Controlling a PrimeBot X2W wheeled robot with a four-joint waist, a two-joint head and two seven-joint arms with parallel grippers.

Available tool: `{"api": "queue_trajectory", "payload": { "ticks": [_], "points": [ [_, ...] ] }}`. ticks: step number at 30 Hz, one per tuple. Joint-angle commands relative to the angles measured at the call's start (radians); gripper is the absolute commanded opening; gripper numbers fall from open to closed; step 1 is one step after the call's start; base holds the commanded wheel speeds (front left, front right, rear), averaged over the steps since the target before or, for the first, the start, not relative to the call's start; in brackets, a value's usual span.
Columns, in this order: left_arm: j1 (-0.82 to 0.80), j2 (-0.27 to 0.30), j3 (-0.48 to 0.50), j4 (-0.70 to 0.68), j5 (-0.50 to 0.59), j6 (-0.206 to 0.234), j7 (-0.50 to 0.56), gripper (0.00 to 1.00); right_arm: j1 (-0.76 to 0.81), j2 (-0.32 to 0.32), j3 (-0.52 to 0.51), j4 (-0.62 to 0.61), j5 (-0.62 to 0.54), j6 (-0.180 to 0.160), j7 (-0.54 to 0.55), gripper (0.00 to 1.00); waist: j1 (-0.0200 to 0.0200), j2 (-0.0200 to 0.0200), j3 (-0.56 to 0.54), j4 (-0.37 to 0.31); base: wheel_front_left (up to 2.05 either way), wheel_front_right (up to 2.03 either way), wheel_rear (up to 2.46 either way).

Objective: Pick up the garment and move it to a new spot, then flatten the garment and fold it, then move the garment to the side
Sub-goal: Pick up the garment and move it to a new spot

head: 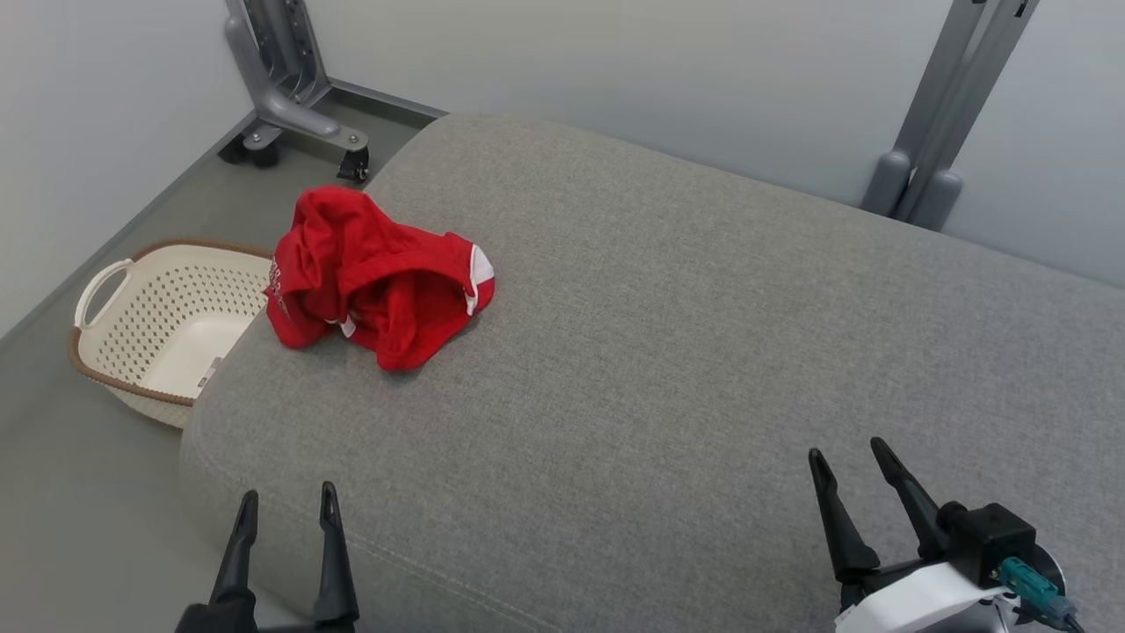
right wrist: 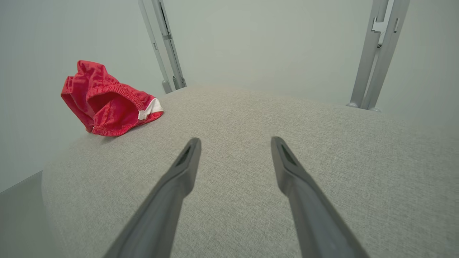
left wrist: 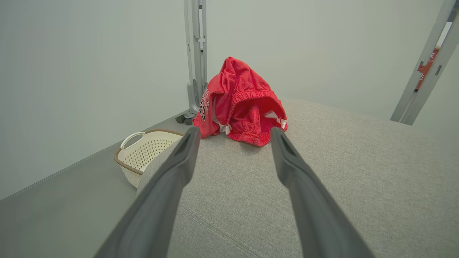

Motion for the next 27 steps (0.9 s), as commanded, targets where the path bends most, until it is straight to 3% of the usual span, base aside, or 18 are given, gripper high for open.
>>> {"api": "queue_trajectory", "payload": {
  "ticks": [1, 8, 15, 21, 27],
  "points": [
    [-0.048, 0.001, 0.003, 0.002, 0.017, -0.013, 0.000, 1.00, -0.011, -0.014, -0.011, -0.006, -0.001, -0.001, -0.002, 1.00, 0.0000, 0.0000, 0.040, 0.008, 0.00, 0.00, 0.00],
    [-0.321, 0.009, 0.038, 0.086, 0.050, -0.079, 0.000, 1.00, -0.067, -0.095, -0.011, -0.029, -0.024, -0.001, -0.002, 1.00, 0.0000, 0.0000, 0.200, -0.040, 0.00, 0.00, 0.00],
    [-0.678, 0.058, 0.049, 0.348, 0.063, -0.120, 0.025, 1.00, -0.138, -0.145, -0.046, -0.049, -0.010, -0.001, -0.002, 1.00, 0.0000, 0.0000, 0.329, -0.120, 0.00, 0.00, 0.00],
    [-0.934, 0.084, 0.109, 0.620, -0.001, -0.088, 0.209, 1.00, -0.179, -0.148, -0.115, -0.064, -0.031, -0.001, -0.002, 1.00, 0.0000, 0.0000, 0.413, -0.189, 0.00, 0.00, 0.00],
    [-1.046, 0.148, 0.120, 0.863, 0.000, -0.074, 0.358, 1.00, -0.203, -0.121, -0.168, -0.073, -0.062, -0.001, -0.002, 1.00, 0.0000, 0.0000, 0.471, -0.252, 0.00, 0.00, 0.00]
  ]
}}
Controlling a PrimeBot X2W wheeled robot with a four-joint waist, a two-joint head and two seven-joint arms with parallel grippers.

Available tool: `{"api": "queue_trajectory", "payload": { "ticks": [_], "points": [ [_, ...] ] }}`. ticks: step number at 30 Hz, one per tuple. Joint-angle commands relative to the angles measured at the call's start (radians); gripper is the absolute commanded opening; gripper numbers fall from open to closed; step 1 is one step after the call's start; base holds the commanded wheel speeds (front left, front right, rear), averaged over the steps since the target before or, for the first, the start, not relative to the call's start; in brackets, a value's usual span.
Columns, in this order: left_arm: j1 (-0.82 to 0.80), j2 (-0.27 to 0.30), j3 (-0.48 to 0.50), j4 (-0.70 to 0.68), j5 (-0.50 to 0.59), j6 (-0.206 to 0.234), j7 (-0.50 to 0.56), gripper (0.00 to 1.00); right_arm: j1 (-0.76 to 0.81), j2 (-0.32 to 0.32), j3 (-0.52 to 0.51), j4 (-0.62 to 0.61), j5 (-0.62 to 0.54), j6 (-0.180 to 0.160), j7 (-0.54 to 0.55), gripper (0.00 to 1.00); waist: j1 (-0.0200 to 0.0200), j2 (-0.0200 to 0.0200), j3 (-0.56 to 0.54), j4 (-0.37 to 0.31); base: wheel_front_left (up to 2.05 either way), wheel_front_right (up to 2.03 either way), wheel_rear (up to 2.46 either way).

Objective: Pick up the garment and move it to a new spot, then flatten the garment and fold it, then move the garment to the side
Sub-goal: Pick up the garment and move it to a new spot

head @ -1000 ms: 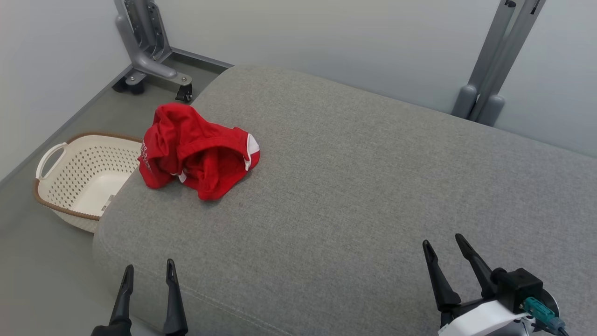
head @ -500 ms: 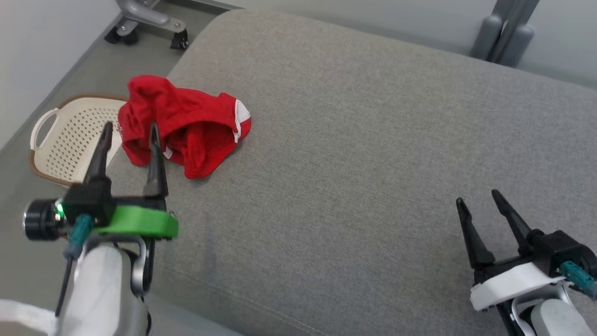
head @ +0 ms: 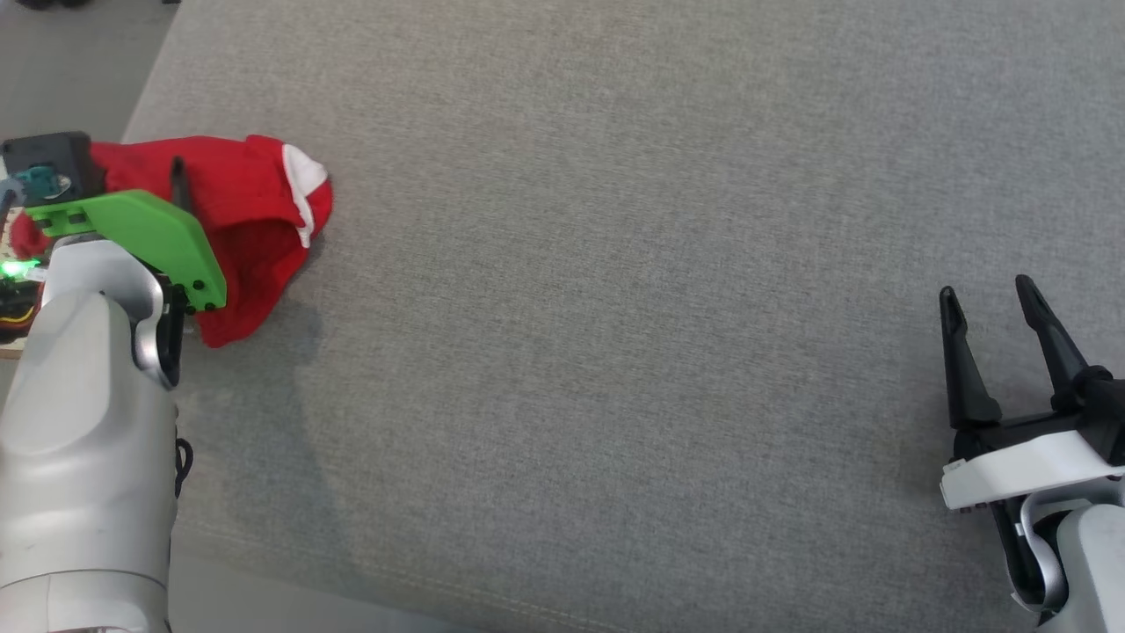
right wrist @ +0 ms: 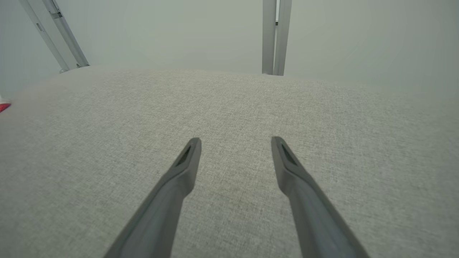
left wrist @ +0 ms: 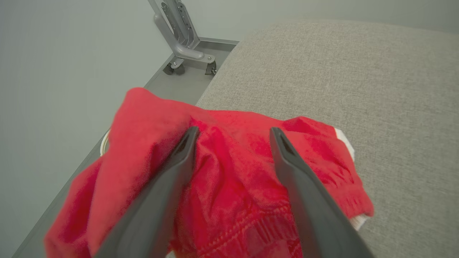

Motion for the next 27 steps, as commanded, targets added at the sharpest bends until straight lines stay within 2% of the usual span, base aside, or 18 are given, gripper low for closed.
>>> {"api": "queue_trajectory", "payload": {
  "ticks": [1, 4, 9, 10, 11, 12, 16, 22, 25, 27],
  "points": [
    [-0.019, 0.010, 0.004, 0.038, -0.005, -0.007, 0.018, 1.00, -0.020, 0.006, -0.012, -0.007, -0.010, 0.000, -0.002, 1.00, -0.0002, 0.0000, 0.087, -0.090, 0.00, 0.00, 0.00],
    [-0.035, 0.030, 0.016, 0.122, -0.026, -0.019, 0.054, 1.00, -0.018, 0.018, -0.038, -0.013, -0.024, 0.000, -0.002, 1.00, -0.0002, 0.0000, 0.107, -0.108, 0.00, 0.00, 0.00],
    [-0.046, 0.013, 0.078, 0.228, -0.121, -0.059, 0.068, 1.00, -0.026, 0.045, -0.108, -0.019, -0.055, 0.000, -0.002, 1.00, -0.0002, 0.0000, 0.134, -0.112, 0.00, 0.00, 0.00],
    [-0.048, 0.005, 0.093, 0.238, -0.145, -0.071, 0.048, 0.67, -0.028, 0.052, -0.119, -0.020, -0.066, 0.000, -0.002, 1.00, -0.0002, 0.0000, 0.138, -0.112, 0.00, 0.00, 0.00],
    [-0.050, 0.000, 0.106, 0.244, -0.161, -0.080, 0.030, 0.10, -0.030, 0.059, -0.125, -0.020, -0.074, -0.001, -0.002, 1.00, -0.0002, 0.0000, 0.140, -0.113, 0.00, 0.00, 0.00],
    [-0.053, -0.002, 0.106, 0.249, -0.170, -0.091, 0.003, 0.00, -0.035, 0.067, -0.134, -0.020, -0.082, -0.001, -0.002, 1.00, -0.0002, 0.0000, 0.141, -0.113, 0.00, 0.00, 0.00],
    [-0.055, 0.014, 0.074, 0.241, -0.163, -0.114, -0.121, 0.00, -0.039, 0.089, -0.140, -0.006, -0.100, 0.000, -0.002, 1.00, -0.0002, 0.0000, 0.118, -0.114, 0.00, 0.00, 0.00],
    [-0.047, 0.050, -0.015, 0.187, -0.158, -0.118, -0.273, 0.00, -0.041, 0.130, -0.141, 0.013, -0.105, 0.000, -0.002, 1.00, -0.0002, 0.0000, 0.030, -0.137, 0.00, 0.00, 0.00],
    [-0.036, 0.064, -0.068, 0.115, -0.215, -0.119, -0.306, 0.00, -0.043, 0.151, -0.132, 0.026, -0.099, -0.001, -0.002, 1.00, -0.0002, 0.0000, -0.024, -0.168, 0.00, 0.00, 0.00],
    [-0.020, 0.093, -0.115, 0.034, -0.269, -0.119, -0.315, 0.00, -0.041, 0.167, -0.135, 0.032, -0.104, 0.000, -0.002, 1.00, -0.0002, 0.0000, -0.062, -0.198, 0.00, 0.00, 0.00]
  ]
}}
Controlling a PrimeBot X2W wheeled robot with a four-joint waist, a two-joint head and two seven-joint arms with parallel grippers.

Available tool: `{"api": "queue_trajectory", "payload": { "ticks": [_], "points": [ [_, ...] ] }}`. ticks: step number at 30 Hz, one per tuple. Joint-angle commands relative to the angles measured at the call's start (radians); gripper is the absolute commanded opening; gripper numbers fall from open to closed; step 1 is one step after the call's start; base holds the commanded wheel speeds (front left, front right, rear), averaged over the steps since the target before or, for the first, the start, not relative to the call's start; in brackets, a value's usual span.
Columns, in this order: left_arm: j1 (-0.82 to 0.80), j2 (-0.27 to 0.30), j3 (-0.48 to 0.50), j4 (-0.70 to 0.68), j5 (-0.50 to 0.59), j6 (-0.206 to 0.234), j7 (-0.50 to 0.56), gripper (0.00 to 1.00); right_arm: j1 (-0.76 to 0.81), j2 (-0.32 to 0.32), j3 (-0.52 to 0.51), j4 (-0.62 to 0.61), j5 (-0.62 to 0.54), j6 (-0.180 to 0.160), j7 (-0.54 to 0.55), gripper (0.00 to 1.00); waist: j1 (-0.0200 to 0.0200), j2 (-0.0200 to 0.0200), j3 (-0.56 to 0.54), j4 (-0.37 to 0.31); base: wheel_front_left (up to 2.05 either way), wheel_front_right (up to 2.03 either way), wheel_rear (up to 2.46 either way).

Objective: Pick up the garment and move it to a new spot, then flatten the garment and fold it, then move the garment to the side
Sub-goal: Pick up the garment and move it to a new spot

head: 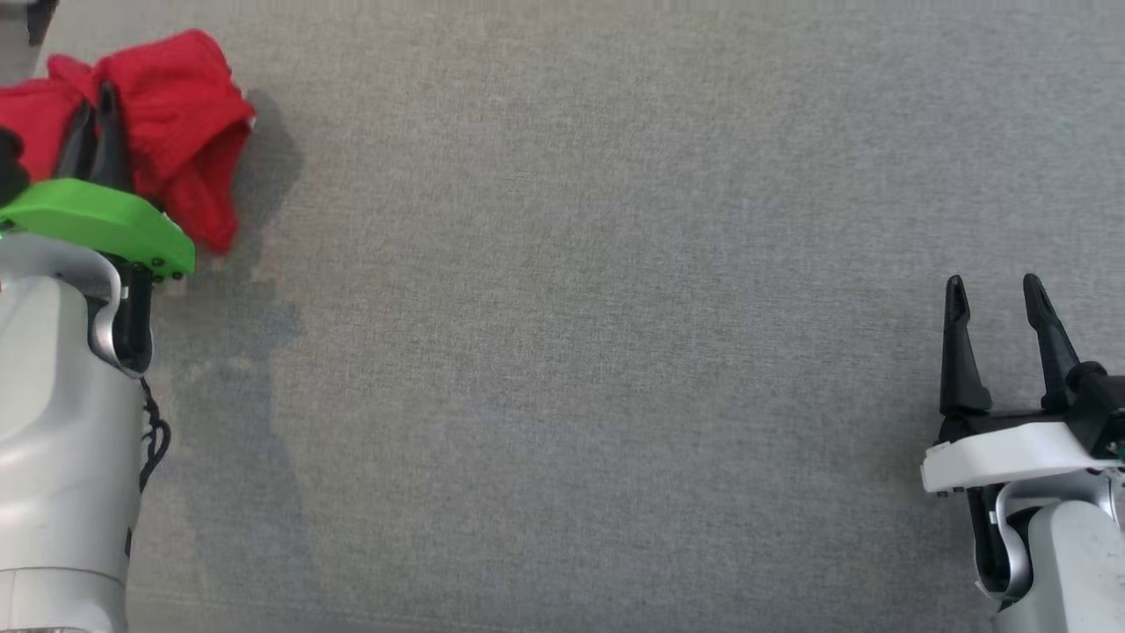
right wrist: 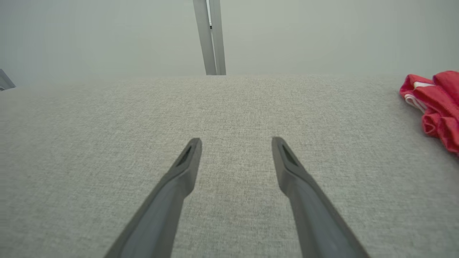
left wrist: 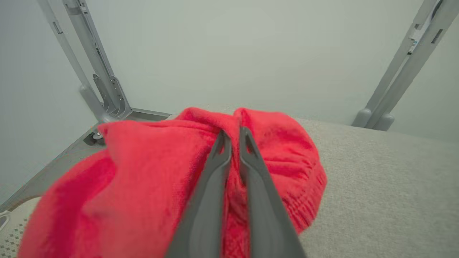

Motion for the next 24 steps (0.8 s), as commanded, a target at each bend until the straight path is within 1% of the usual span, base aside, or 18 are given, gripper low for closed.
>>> {"api": "queue_trajectory", "payload": {
  "ticks": [1, 6, 9, 11, 15, 18, 21, 24],
  "points": [
    [0.028, 0.032, -0.025, -0.050, -0.031, -0.003, -0.005, 0.00, -0.001, 0.008, -0.002, 0.004, -0.004, -0.001, -0.002, 1.00, -0.0001, 0.0000, -0.092, -0.071, 0.00, 0.00, 0.00],
    [0.078, 0.115, -0.118, -0.259, -0.123, -0.003, 0.029, 0.00, 0.034, 0.027, -0.007, 0.019, 0.009, -0.001, -0.002, 1.00, -0.0001, 0.0000, -0.179, -0.164, 0.00, 0.00, 0.00],
    [0.110, 0.151, -0.153, -0.372, -0.163, -0.003, 0.073, 0.00, 0.049, 0.030, -0.013, 0.028, 0.029, -0.001, -0.002, 1.00, -0.0001, 0.0000, -0.224, -0.222, 0.00, 0.00, 0.00],
    [0.130, 0.161, -0.172, -0.451, -0.193, -0.003, 0.107, 0.00, 0.058, 0.031, -0.009, 0.035, 0.051, -0.001, -0.002, 1.00, -0.0001, 0.0000, -0.250, -0.269, 0.00, 0.00, 0.00],
    [0.180, 0.164, -0.201, -0.606, -0.249, -0.003, 0.170, 0.00, 0.069, 0.030, -0.007, 0.038, 0.082, -0.001, -0.002, 1.00, -0.0001, 0.0000, -0.279, -0.369, 0.00, 0.00, 0.00],
    [0.203, 0.149, -0.227, -0.689, -0.257, 0.004, 0.207, 0.00, 0.068, 0.031, -0.010, 0.037, 0.098, -0.001, -0.002, 1.00, -0.0001, 0.0000, -0.278, -0.437, 0.00, 0.00, 0.00],
    [0.222, 0.130, -0.259, -0.734, -0.256, 0.014, 0.236, 0.00, 0.064, 0.031, -0.008, 0.036, 0.113, -0.001, -0.002, 1.00, -0.0001, 0.0000, -0.263, -0.497, 0.00, 0.00, 0.00],
    [0.233, 0.107, -0.306, -0.747, -0.240, 0.013, 0.257, 0.00, 0.063, 0.031, -0.009, 0.034, 0.128, -0.001, -0.002, 1.00, -0.0001, 0.0000, -0.233, -0.545, 0.00, 0.00, 0.00]
  ]
}}
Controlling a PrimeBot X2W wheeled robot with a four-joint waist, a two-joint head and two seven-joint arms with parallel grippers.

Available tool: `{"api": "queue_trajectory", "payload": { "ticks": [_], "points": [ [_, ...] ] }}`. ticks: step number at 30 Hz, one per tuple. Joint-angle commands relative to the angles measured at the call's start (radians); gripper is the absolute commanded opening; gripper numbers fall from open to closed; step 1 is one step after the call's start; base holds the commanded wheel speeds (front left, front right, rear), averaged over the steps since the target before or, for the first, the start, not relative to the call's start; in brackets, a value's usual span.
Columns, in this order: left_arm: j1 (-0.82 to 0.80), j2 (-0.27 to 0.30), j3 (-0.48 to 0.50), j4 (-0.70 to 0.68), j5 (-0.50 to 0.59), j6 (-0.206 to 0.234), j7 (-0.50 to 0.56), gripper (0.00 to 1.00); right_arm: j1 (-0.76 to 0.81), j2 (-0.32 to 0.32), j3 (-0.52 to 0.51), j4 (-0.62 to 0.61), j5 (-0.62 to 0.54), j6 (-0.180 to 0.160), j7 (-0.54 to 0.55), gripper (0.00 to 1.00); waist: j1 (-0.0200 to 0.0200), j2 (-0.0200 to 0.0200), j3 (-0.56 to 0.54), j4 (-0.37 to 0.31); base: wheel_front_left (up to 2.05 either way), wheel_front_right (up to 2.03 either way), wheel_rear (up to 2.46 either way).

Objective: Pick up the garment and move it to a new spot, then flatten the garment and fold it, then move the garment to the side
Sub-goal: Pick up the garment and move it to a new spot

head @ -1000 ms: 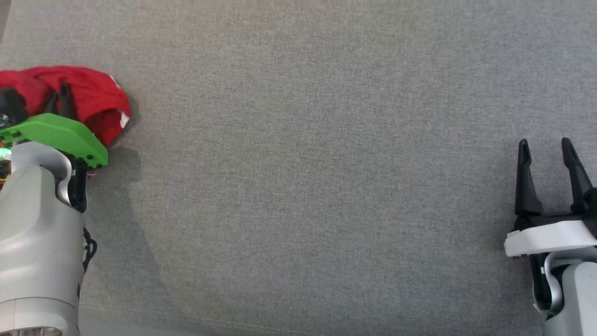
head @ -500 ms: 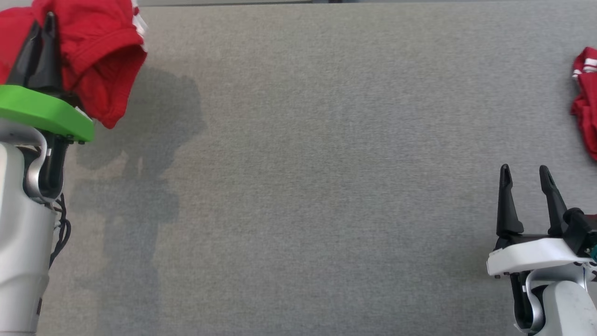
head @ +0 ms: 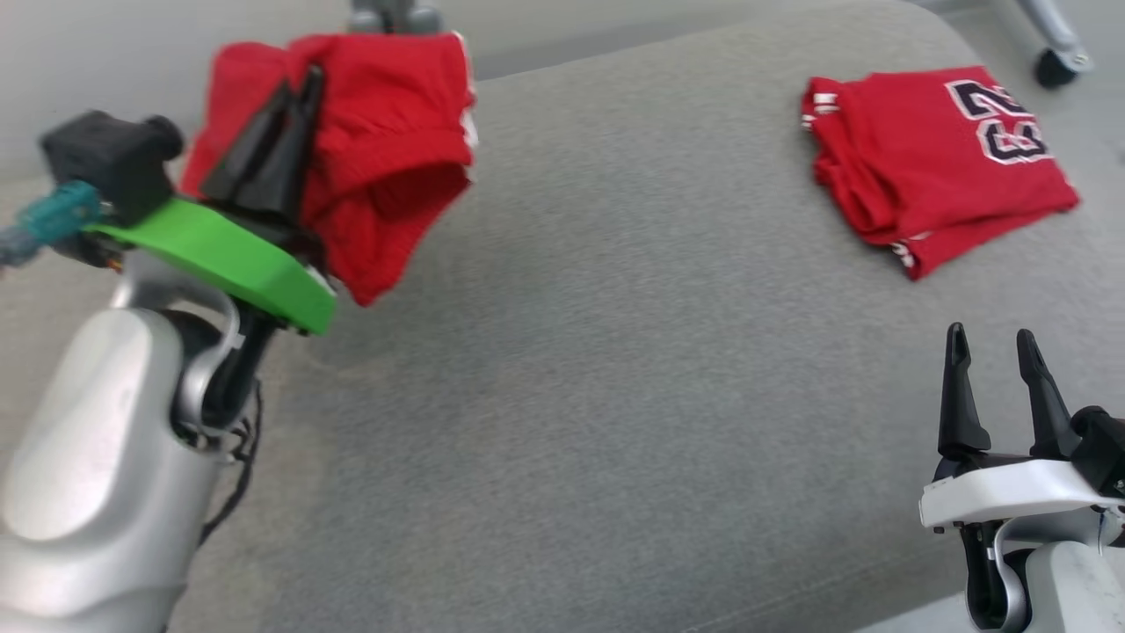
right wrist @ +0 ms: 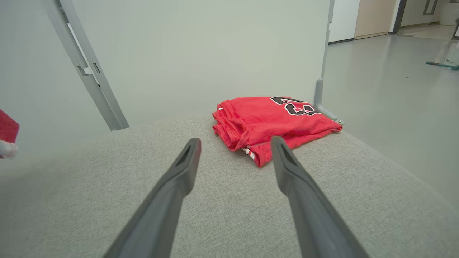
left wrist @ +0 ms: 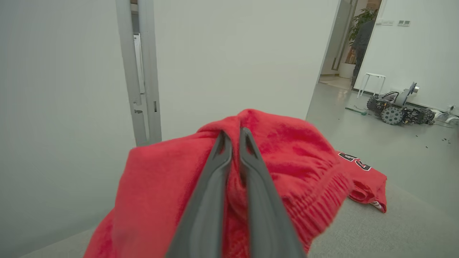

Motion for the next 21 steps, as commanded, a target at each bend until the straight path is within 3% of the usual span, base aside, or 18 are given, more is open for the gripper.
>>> {"api": "queue_trajectory", "payload": {
  "ticks": [1, 7, 16, 17, 18, 21],
  "points": [
    [0.018, -0.006, -0.017, 0.005, 0.015, -0.001, 0.006, 0.00, 0.002, 0.001, 0.002, -0.002, 0.013, 0.000, -0.002, 1.00, 0.0000, -0.0001, 0.001, -0.143, 0.00, 0.00, 0.00],
    [0.035, -0.023, -0.124, 0.091, 0.062, -0.007, 0.003, 0.00, -0.022, 0.001, 0.017, -0.007, 0.044, 0.000, -0.002, 1.00, 0.0000, -0.0001, 0.090, -0.201, 0.00, 0.00, 0.00],
    [0.007, -0.044, -0.192, 0.334, 0.121, -0.014, -0.119, 0.00, -0.053, 0.001, 0.035, -0.022, 0.059, 0.000, -0.002, 1.00, 0.0000, -0.0001, 0.167, -0.229, 0.00, 0.00, 0.00],
    [0.002, -0.050, -0.193, 0.353, 0.126, -0.011, -0.133, 0.21, -0.054, 0.001, 0.037, -0.023, 0.056, 0.000, -0.002, 1.00, 0.0000, -0.0001, 0.167, -0.225, 0.00, 0.00, 0.00],
    [-0.004, -0.057, -0.196, 0.375, 0.135, -0.006, -0.153, 1.00, -0.055, 0.001, 0.038, -0.024, 0.053, 0.000, -0.002, 1.00, 0.0000, -0.0001, 0.165, -0.219, 0.00, 0.00, 0.00],
    [-0.012, -0.074, -0.193, 0.408, 0.156, 0.016, -0.222, 1.00, -0.049, 0.001, 0.045, -0.026, 0.044, 0.000, -0.002, 1.00, 0.0000, -0.0001, 0.147, -0.189, 0.00, 0.00, 0.00]
  ]
}}
